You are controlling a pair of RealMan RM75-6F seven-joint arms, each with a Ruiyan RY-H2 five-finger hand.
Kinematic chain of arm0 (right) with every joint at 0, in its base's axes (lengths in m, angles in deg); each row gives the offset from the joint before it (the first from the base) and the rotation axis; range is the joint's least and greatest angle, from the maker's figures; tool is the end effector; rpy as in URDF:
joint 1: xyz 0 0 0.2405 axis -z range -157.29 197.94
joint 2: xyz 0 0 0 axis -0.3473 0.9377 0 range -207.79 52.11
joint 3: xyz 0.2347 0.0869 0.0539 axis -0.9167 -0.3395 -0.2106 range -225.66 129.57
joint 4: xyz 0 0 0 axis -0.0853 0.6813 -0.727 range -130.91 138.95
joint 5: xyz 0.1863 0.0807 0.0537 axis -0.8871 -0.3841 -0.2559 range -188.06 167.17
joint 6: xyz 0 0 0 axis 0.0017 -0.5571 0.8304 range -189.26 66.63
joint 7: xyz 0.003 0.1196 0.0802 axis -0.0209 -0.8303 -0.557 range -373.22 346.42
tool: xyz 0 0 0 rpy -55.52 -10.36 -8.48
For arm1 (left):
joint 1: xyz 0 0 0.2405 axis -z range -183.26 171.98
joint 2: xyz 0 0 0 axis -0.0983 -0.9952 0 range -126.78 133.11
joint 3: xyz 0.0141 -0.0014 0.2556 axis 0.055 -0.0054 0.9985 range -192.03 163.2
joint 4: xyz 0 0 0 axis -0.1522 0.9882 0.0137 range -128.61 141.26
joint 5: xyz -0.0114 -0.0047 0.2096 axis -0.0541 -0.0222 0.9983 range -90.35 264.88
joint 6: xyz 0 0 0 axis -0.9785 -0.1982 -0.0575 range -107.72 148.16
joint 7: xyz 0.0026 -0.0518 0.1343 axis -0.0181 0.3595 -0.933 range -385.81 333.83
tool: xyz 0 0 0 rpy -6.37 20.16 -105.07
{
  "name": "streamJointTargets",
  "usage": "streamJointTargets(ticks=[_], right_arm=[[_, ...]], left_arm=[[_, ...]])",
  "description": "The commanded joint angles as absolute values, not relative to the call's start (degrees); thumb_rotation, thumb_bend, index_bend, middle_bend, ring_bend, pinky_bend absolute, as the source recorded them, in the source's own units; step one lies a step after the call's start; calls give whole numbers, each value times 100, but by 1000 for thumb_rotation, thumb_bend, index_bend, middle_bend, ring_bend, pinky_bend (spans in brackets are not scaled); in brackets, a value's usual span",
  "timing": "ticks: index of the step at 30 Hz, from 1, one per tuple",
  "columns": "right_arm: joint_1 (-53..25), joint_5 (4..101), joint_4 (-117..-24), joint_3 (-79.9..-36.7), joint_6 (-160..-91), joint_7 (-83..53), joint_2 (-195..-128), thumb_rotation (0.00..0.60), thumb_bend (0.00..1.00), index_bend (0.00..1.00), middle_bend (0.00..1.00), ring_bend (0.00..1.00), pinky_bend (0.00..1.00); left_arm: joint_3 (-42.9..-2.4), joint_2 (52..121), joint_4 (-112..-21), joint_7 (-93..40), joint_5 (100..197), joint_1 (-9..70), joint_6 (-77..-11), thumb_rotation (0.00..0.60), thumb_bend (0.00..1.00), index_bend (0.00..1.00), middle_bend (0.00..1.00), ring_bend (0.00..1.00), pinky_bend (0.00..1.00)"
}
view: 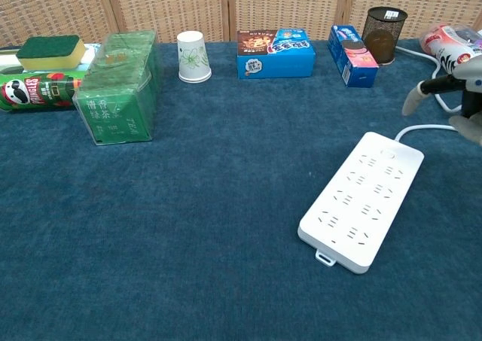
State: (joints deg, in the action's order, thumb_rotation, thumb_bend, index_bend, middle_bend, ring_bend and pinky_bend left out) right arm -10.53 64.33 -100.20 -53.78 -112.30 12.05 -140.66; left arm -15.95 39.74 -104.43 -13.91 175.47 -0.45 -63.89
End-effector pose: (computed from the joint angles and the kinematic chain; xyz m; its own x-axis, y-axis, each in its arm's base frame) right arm -0.2028 -0.2810 0.0820 0.6809 -0.2731 0.6796 -0.7158 -0.4445 0.5386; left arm -0.2598 0.1729 0.2617 0.3531 0.0396 0.9347 0.9351 -0.0473 -0.3513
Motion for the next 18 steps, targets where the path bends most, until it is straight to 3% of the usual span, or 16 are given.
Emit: streamJointTargets(ticks=[1, 18], right_arm=[[-1160, 6256, -10027, -5343, -11159, 1399, -14179, 600, 741, 222, 950, 1000, 1000], [-1552, 5453, -9759, -5107, -10964, 2011, -14584, 600, 741, 232, 950, 1000, 1000]], left_arm=[[-1589, 3981, -10448, -1407, 17561, -54, -6399, 600, 124, 0, 0, 0, 0], [-1543, 4017, -10516, -1530, 17652, -106, -6448, 600, 124, 0, 0, 0, 0]])
